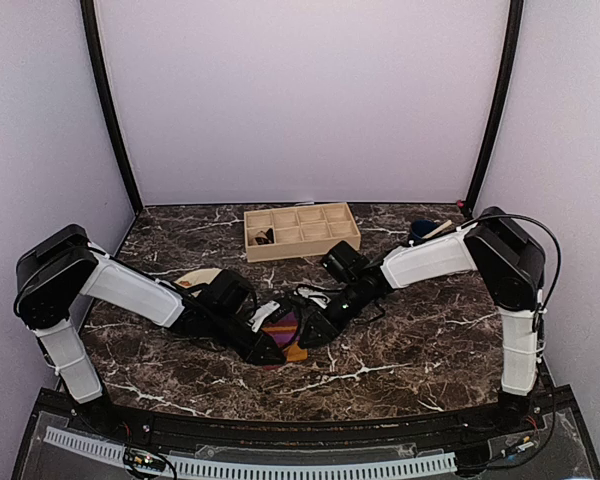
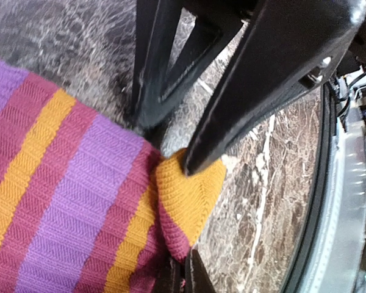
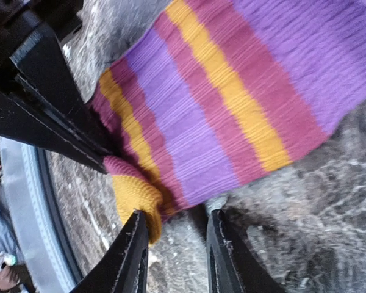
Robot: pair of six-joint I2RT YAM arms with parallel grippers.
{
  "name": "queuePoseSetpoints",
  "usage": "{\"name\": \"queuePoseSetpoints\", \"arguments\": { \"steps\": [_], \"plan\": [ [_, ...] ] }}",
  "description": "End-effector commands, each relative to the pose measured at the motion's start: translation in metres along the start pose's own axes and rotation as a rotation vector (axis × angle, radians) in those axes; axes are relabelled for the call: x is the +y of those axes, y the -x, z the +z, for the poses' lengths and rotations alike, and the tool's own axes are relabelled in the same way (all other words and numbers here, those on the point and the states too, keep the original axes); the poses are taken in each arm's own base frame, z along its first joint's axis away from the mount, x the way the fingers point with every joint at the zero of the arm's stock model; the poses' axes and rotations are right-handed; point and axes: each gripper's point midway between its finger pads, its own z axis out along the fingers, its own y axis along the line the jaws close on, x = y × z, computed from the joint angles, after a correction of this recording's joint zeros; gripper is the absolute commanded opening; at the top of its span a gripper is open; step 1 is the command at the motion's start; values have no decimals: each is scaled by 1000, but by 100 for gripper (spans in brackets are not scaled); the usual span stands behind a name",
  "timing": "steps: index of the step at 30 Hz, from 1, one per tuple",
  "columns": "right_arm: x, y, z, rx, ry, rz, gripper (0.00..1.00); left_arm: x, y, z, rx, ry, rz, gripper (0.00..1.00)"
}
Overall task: Roll the socks
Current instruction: Roll the sock at the center of the board.
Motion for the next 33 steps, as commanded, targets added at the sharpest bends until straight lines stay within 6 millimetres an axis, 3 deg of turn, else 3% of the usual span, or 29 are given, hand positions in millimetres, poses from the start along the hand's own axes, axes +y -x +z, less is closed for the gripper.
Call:
{"name": "queuePoseSetpoints", "arguments": {
  "steps": [1, 9, 13, 15, 16, 17, 18, 22, 25, 28, 31, 33],
  "plan": [
    [-28, -9, -5, -8, -154, 8, 32, 9, -34, 1, 108, -25, -163, 0],
    [-35, -4, -31, -116, -314, -65, 33, 10, -32, -3, 104, -101, -265, 0],
    [-27, 2, -51, -200, -451, -174, 36, 12, -32, -6, 99, -128, -307, 0],
    [-24, 6, -62, -246, -558, -236, 51, 14, -32, -7, 96, -128, -317, 0],
    [-22, 9, -69, -282, -613, -263, 65, 15, -32, -7, 97, -127, -319, 0],
    [-19, 10, -75, -311, -656, -285, 93, 16, -33, -7, 100, -126, -321, 0],
    [-16, 15, -83, -352, -688, -303, 99, 12, -35, -8, 109, -151, -324, 0],
    [-9, 32, -109, -541, -757, -312, 100, 15, -40, -7, 121, -149, -339, 0],
    [0, 39, -117, -642, -741, -307, 100, 16, -41, -8, 126, -154, -350, 0],
    [5, 41, -117, -715, -747, -285, 100, 19, -43, -10, 130, -152, -367, 0],
    [15, 42, -105, -686, -698, -371, 100, 23, -45, -11, 131, -148, -387, 0],
    [16, 44, -96, -656, -678, -408, 90, 24, -46, -12, 131, -145, -398, 0]
  ]
}}
